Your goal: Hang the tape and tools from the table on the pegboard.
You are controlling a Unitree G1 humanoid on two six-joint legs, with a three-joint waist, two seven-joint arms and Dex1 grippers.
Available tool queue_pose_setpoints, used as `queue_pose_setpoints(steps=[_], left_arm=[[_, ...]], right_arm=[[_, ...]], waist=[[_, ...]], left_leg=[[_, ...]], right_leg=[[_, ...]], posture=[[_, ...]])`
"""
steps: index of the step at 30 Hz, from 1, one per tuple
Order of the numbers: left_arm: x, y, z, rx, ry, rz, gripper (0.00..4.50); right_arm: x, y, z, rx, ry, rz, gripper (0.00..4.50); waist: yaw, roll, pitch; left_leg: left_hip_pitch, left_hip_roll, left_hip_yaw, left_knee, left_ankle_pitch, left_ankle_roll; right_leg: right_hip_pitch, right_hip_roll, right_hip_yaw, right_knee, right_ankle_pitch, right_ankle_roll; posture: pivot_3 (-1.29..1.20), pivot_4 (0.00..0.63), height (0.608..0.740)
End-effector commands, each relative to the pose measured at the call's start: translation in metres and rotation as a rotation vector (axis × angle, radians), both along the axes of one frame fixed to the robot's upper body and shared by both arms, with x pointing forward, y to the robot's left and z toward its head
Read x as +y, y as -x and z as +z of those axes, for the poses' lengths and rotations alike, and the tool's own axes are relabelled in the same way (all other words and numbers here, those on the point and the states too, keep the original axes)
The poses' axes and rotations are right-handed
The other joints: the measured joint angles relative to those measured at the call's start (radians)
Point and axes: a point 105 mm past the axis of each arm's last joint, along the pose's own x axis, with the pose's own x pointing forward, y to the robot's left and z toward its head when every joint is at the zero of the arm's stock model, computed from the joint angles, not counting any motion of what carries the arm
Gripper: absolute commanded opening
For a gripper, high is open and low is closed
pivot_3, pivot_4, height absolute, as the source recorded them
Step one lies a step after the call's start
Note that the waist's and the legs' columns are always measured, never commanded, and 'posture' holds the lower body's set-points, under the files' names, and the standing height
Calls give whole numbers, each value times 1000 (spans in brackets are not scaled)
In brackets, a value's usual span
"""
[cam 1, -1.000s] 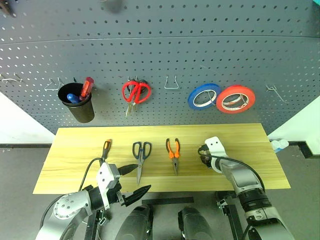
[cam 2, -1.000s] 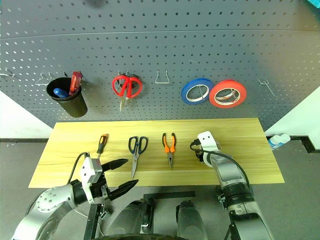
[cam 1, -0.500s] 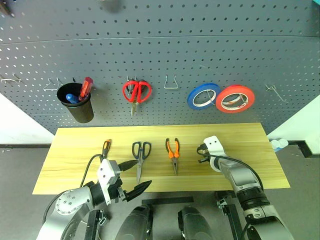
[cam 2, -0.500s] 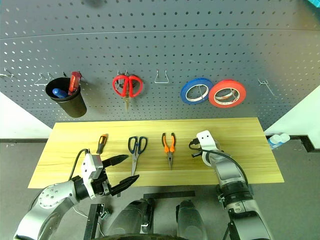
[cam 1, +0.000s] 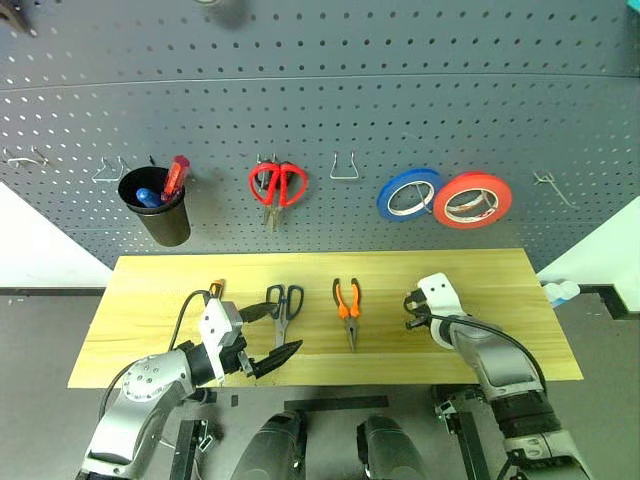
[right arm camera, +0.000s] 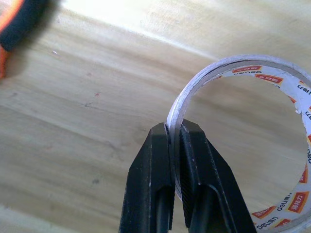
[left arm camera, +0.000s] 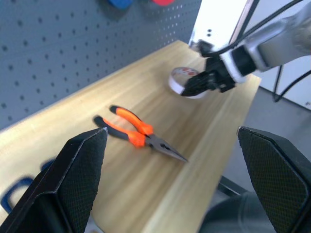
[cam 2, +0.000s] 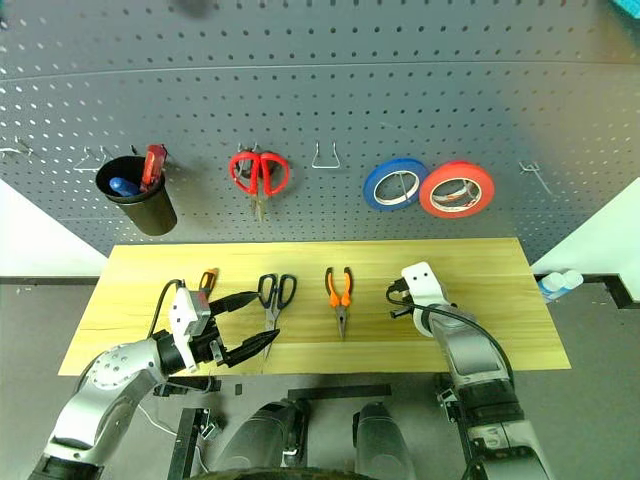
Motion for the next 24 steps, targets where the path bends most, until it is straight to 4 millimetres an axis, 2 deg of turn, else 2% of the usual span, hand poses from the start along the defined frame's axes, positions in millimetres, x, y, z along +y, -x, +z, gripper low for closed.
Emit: queue_pose_setpoints(steps=[1, 7, 14, 19, 24], left_arm=[[-3, -6, 4, -44, 6, -22, 4478], [-4, -20, 5, -78, 6, -40, 4478], [-7, -33, 9, -109, 11, -63, 4478], [-8, -40, 10, -122, 13, -72, 4478], [-6, -44, 12, -135, 9, -75, 4478]], right_arm=[[-2, 2, 21, -61, -14, 23, 73], [-5, 16, 40, -125, -57, 63, 73], [-13, 20, 59, -232, -97, 83, 73], [-34, 19, 68, -296, -79, 38, 73], [-65, 13, 87, -395, -30, -41, 73]], waist=[[-1, 1, -16], [-2, 0, -64], [-4, -1, -93], [-4, 1, -101], [-6, 2, -104]], left_leg=[[0, 0, 0, 0, 0, 0], [1, 0, 0, 2, 1, -1], [9, 0, 0, 2, -2, 3], [16, 0, 0, 3, -2, 4], [17, 0, 0, 3, -2, 4]], right_leg=[[0, 0, 0, 0, 0, 0], [1, 1, 0, 2, 0, 0], [8, 1, 0, 4, 0, 0], [15, 1, 1, 5, 0, 0], [16, 1, 1, 5, 0, 0]], posture=[[-43, 45, 717], [-59, 2, 717], [-79, 0, 717], [-81, 0, 717], [-77, 0, 717]])
